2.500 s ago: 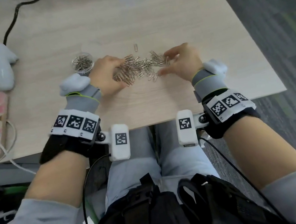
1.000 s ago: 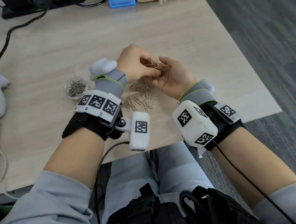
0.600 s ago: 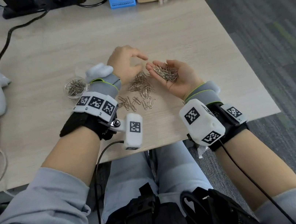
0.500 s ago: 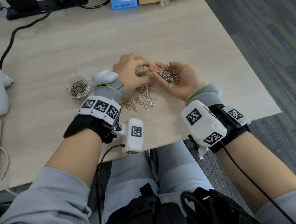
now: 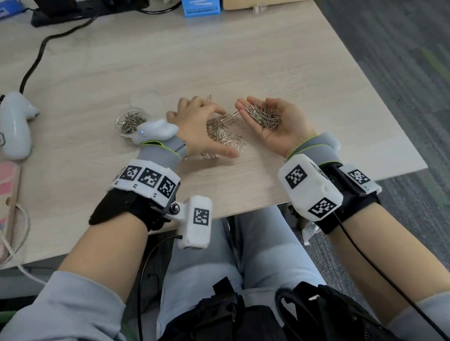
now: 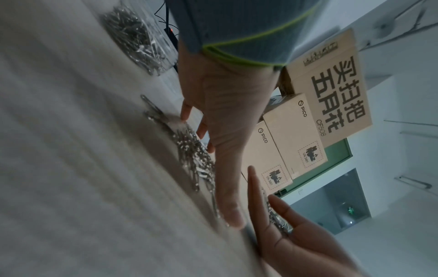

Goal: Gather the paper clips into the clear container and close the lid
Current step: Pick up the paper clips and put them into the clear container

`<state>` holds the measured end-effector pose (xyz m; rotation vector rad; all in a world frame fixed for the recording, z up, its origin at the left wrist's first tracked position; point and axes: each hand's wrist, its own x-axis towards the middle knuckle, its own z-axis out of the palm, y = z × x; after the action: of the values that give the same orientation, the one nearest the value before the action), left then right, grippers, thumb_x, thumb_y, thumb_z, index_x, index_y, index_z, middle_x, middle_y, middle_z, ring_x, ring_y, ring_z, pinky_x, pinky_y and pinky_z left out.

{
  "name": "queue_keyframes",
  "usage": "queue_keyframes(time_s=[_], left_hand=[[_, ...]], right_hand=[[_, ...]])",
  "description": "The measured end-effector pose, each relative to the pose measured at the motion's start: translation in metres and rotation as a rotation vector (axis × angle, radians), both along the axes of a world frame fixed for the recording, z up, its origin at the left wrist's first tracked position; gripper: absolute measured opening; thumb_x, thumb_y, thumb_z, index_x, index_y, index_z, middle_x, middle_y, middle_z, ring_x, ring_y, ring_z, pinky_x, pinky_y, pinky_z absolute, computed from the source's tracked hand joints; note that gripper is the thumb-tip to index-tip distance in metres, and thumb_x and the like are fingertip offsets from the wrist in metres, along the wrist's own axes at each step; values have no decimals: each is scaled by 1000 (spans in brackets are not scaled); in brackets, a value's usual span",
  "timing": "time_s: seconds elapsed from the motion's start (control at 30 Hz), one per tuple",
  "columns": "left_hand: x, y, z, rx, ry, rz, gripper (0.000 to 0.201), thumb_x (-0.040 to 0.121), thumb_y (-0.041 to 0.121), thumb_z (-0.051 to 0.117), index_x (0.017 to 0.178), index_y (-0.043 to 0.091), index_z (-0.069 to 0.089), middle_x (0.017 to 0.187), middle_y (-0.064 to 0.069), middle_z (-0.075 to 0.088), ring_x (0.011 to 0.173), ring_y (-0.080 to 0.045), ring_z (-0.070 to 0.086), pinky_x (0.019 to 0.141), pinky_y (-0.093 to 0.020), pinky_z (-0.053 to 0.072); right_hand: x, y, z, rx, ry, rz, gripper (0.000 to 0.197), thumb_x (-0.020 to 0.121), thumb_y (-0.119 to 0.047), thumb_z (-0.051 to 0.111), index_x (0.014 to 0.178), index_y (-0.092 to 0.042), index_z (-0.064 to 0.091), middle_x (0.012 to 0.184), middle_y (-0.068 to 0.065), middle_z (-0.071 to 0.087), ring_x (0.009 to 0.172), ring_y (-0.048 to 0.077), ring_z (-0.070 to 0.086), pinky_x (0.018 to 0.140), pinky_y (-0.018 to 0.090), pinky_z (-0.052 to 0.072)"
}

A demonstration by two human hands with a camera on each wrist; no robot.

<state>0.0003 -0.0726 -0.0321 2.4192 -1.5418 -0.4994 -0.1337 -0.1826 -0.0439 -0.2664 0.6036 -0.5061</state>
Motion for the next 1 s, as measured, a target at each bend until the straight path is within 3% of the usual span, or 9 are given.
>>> queue_keyframes(time_s=[0.13, 0.23, 0.3, 0.43, 0.57, 0.67, 0.8, 0.9, 1.0], left_hand=[[-2, 1, -11, -89, 80, 35, 67, 53, 50, 81, 112, 28, 58, 123, -5, 46, 118, -27, 35, 101, -40, 33], [-1, -4, -15, -194, 164, 72, 44, 64, 37, 78, 101, 19, 64, 109, -10, 53, 101, -25, 47, 90, -33, 39], [-1, -8, -15, -214, 175, 91, 30, 70, 28, 75, 95, 16, 66, 98, -7, 53, 87, -17, 49, 79, -27, 38], [3, -15, -13, -210, 133, 85, 14, 76, 18, 68, 90, 15, 67, 89, 2, 50, 81, -15, 48, 75, -26, 36], [10, -19, -12, -211, 167, 101, 11, 73, 17, 72, 83, 15, 69, 80, 3, 59, 76, -15, 53, 68, -24, 39], [17, -21, -11, -228, 228, 105, 11, 69, 17, 75, 78, 14, 70, 63, 5, 58, 59, -9, 51, 59, -22, 39], [26, -24, -9, -284, 385, 131, 6, 72, 13, 74, 75, 13, 69, 42, 11, 58, 41, -1, 53, 55, -22, 48], [27, -29, -2, -349, 517, 90, 12, 74, 7, 72, 69, 16, 65, 42, 17, 61, 41, 4, 56, 52, -14, 48], [18, -39, 11, -387, 643, 11, 15, 76, 2, 70, 72, 15, 64, 57, 7, 65, 46, 1, 59, 55, -15, 53]], right_hand=[[-3, 3, -1, 1, -7, 0, 33, 97, -11, 30, 90, 8, 56, 74, 26, 70, 64, 35, 71, 69, 36, 58], [-5, 5, -1, 3, -12, 0, 33, 97, -11, 30, 89, 7, 56, 74, 26, 70, 64, 36, 71, 67, 36, 58], [-5, 6, -2, 4, -13, 3, 33, 97, -11, 30, 89, 7, 55, 74, 26, 70, 64, 36, 71, 66, 36, 59], [-4, 6, -2, -7, 4, 0, 32, 96, -10, 30, 88, 7, 55, 73, 26, 70, 63, 35, 71, 65, 37, 59], [-1, 5, -1, -1, 18, -4, 32, 97, -11, 31, 88, 8, 55, 73, 27, 70, 63, 36, 71, 65, 37, 59], [0, 4, -1, -7, 44, -1, 32, 96, -10, 32, 88, 9, 56, 73, 27, 69, 64, 36, 70, 67, 37, 58], [3, 1, -1, -21, 69, 2, 32, 95, -10, 33, 87, 10, 56, 74, 27, 69, 66, 36, 70, 70, 37, 58], [7, -2, 1, -29, 94, 5, 32, 95, -10, 34, 86, 9, 56, 74, 25, 68, 65, 34, 69, 69, 36, 58], [13, -2, 3, -51, 133, 53, 34, 96, -13, 32, 87, 8, 57, 83, 22, 66, 77, 32, 65, 70, 34, 57]])
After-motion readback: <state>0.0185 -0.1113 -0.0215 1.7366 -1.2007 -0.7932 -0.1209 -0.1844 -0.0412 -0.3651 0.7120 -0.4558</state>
